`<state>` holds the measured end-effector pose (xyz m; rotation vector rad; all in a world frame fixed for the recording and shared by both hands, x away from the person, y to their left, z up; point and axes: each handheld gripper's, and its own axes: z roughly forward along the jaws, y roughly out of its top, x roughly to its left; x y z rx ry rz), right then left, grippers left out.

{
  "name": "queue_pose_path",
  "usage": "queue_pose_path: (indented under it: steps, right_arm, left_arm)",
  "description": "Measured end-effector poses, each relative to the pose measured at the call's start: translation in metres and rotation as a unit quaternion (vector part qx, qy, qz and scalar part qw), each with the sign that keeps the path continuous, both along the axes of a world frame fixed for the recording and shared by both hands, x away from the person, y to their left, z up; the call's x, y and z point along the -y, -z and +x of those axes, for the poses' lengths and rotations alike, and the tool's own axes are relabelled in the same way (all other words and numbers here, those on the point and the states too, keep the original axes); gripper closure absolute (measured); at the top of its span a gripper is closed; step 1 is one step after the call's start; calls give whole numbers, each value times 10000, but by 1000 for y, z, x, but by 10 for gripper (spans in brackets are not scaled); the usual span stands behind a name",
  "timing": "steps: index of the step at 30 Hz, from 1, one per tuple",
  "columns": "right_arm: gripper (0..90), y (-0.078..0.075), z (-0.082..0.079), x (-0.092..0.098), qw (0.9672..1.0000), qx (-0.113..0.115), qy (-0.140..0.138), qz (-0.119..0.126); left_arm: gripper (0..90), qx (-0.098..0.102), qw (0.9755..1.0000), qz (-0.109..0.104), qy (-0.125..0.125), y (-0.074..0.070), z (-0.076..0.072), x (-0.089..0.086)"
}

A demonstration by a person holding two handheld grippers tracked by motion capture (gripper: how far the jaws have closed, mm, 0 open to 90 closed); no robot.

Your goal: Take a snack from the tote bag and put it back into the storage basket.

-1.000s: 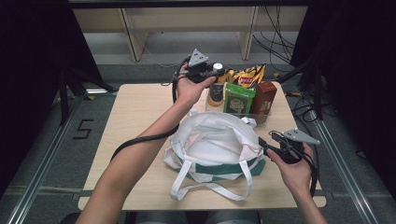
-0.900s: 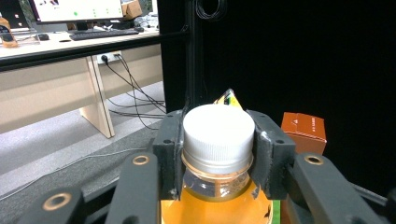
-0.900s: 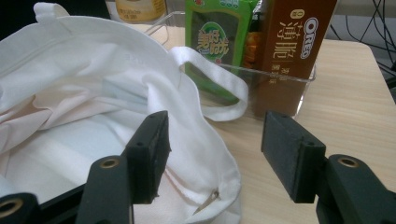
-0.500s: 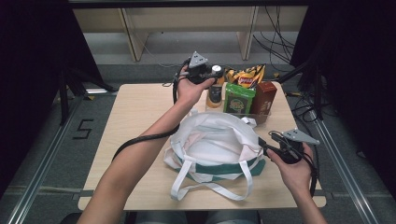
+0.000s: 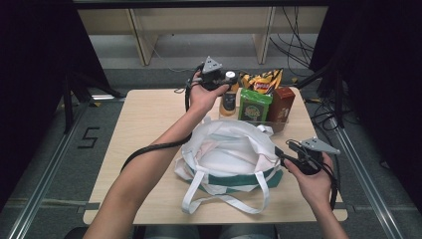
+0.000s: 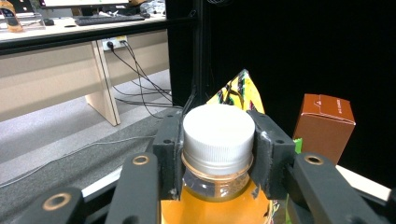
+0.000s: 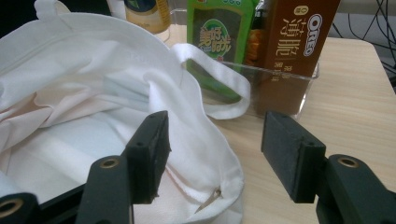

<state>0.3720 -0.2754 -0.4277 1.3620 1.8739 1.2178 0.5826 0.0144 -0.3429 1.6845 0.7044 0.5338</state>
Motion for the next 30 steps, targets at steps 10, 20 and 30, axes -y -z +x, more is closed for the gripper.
queue_pose_path:
  steps: [10,20,30]
  right_arm:
    - [424,1,1,0,10000,25,-8,-70]
    - [423,1,0,1,9999,-76,-52,-82]
    - [423,2,2,-1,10000,8,-16,-71]
  left_arm:
    - [588,-54,10000,23,-11,6,3,0]
    - [587,-110,9999,38,-17,10,4,1]
    - [587,-137,9999,50,1,13,5,2]
